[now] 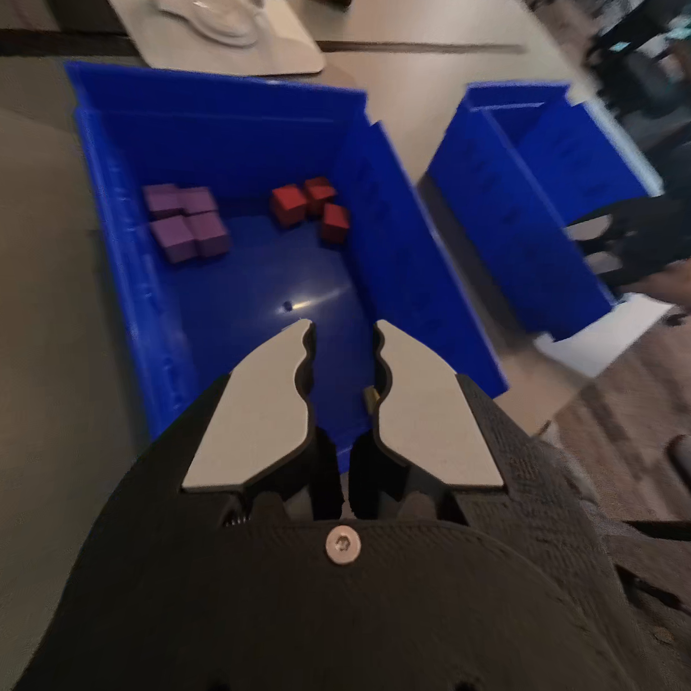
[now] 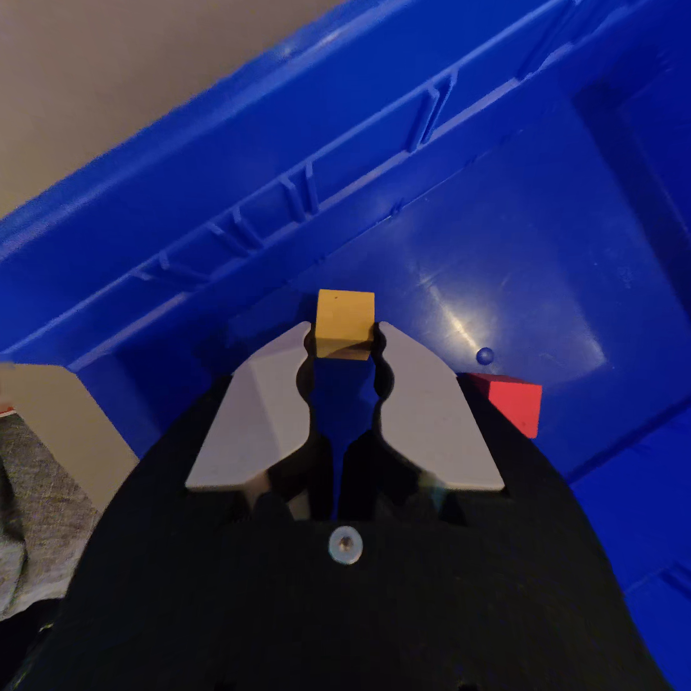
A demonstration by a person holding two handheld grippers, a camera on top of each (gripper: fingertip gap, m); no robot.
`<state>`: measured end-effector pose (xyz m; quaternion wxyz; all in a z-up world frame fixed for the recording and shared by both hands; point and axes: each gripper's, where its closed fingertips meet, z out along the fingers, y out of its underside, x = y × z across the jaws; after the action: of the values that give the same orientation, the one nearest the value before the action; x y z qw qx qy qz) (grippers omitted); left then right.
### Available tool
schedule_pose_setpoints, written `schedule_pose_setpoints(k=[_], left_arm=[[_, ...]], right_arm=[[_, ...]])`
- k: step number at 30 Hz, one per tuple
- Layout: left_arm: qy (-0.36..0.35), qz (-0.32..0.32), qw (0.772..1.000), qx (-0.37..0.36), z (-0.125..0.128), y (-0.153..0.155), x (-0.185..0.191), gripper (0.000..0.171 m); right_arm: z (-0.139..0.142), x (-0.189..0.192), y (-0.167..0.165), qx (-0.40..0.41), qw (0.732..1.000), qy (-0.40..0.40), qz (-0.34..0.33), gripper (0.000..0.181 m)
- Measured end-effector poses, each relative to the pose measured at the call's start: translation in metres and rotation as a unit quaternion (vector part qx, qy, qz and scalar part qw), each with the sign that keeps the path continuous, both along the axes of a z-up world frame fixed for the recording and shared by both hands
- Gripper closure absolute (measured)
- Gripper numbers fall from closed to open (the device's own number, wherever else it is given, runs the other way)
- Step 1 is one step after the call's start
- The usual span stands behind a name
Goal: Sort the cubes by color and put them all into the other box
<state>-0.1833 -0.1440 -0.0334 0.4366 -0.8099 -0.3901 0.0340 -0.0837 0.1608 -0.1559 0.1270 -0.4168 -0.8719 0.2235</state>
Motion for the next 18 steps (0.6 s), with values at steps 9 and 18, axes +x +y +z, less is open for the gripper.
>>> schedule_pose_setpoints(k=[9, 18], left_arm=[[-0.112, -0.005, 0.965, -0.238, -0.082, -0.029, 0.008, 0.131], [-0.133, 0.012, 0.937, -0.322, -0.104, -0.037, 0.002, 0.13]], right_arm=[[0.019, 0.003, 0.003, 0.004, 1.0, 0.017, -0.01, 0.13], [0.087, 0.008, -0.006, -0.033, 0.987, 0.16, -0.015, 0.143]])
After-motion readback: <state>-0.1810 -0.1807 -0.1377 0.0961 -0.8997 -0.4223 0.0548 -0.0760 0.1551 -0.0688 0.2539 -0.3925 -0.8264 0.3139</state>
